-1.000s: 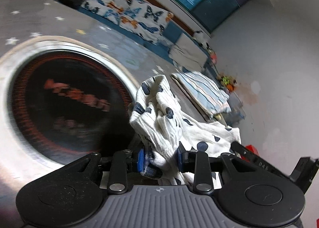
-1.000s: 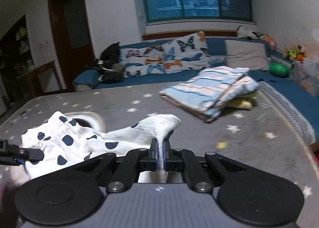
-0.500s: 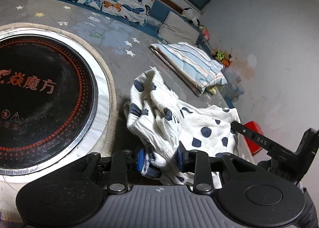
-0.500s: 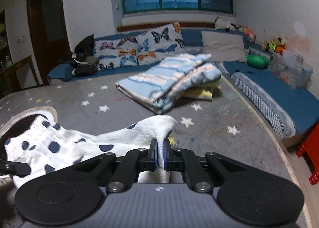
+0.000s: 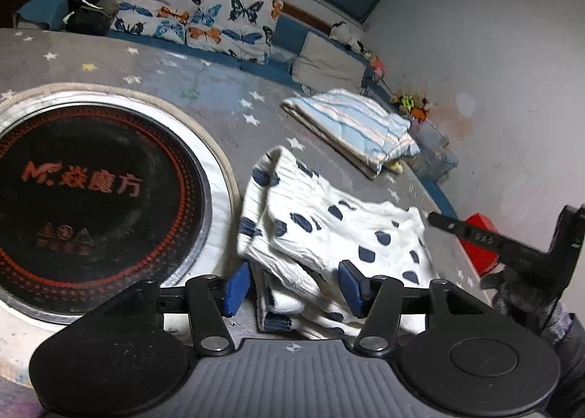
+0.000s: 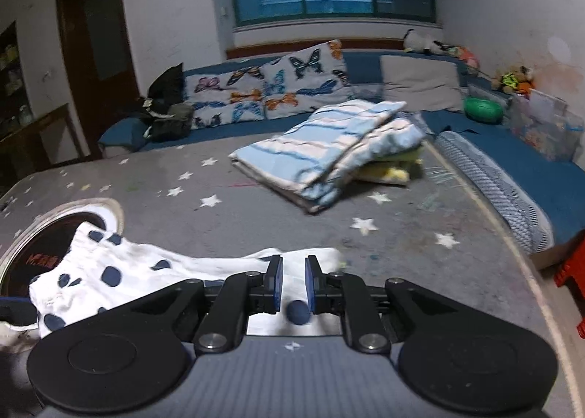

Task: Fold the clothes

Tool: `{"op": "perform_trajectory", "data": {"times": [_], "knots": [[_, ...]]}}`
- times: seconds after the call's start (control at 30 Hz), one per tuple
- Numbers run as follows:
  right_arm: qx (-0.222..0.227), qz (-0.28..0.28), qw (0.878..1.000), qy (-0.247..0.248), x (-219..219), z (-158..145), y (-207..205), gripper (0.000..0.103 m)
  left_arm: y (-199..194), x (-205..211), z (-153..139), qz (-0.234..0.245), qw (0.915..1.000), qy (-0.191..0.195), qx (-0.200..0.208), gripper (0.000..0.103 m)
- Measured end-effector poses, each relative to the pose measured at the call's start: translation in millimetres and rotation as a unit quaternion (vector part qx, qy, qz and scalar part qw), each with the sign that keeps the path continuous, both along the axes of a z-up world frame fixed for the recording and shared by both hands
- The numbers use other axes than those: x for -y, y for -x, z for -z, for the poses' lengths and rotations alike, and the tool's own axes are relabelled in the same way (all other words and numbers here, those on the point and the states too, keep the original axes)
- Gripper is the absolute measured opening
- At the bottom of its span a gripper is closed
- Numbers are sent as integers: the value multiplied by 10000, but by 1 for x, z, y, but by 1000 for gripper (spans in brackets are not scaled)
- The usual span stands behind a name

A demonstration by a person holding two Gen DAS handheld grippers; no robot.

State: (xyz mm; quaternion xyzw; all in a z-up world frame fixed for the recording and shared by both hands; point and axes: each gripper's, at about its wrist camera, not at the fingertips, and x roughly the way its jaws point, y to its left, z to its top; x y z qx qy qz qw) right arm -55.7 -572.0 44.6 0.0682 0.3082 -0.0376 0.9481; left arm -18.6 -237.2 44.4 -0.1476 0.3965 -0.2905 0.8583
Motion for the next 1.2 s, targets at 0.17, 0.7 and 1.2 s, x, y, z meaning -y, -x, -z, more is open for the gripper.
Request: {"op": "perform_trajectory", "data": {"times": [0.17, 0.7, 1.2], "knots": [[-235, -102, 9997, 11, -10, 13, -22, 17, 0, -7, -12, -115, 9997, 29, 236, 57], [-261, -444, 9986, 95, -32, 5, -8, 37, -9, 0, -8, 19, 9995, -118, 306, 57], [-161, -1217, 9917, 368, -100, 10, 56, 52, -10, 2, 3, 34, 9992, -297, 272, 58]]}}
